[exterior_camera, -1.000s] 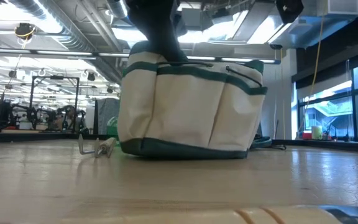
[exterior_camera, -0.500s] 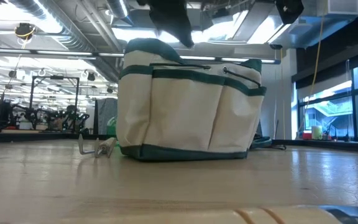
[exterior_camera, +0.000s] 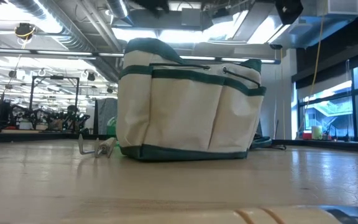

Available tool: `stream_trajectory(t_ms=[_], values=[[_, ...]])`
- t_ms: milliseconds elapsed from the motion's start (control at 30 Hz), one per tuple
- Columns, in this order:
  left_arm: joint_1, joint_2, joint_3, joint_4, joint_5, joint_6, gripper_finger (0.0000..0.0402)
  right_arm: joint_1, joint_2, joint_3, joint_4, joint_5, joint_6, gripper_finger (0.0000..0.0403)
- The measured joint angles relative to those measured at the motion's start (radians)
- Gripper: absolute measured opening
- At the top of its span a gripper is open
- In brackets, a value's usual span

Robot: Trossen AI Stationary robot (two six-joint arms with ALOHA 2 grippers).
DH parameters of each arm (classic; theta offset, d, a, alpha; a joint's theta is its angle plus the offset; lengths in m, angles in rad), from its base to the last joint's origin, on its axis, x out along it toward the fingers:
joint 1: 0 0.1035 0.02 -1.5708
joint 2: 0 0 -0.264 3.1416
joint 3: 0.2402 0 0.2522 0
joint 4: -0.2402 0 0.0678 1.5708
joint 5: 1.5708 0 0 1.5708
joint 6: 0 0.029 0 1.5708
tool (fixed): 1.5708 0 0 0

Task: Pick & Place Garden tools in Gardening bag
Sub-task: Put the green gardening spray bottle into the green gardening bag

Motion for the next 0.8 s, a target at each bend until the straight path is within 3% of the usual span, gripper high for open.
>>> stream_trajectory(t_ms=[267,500,633,800], values=[[0.390,-0.039,0.000,-0.212,0.364,-0.213,0.0222,-0.029,0.016,0.000,0.008,0.001,0.008,0.0195],[0.568,0.058,0.000,-0.283,0.715,-0.299,0.0222,-0.052,0.034,0.000,0.010,0.001,0.023,0.0195],[0.585,0.125,-0.001,-0.396,0.785,-0.329,0.0222,-0.065,0.049,0.000,0.005,-0.001,0.037,0.0195],[0.553,0.185,-0.001,-0.474,0.737,-0.319,0.0222,-0.082,0.062,0.000,0.004,-0.002,0.042,0.0195]])
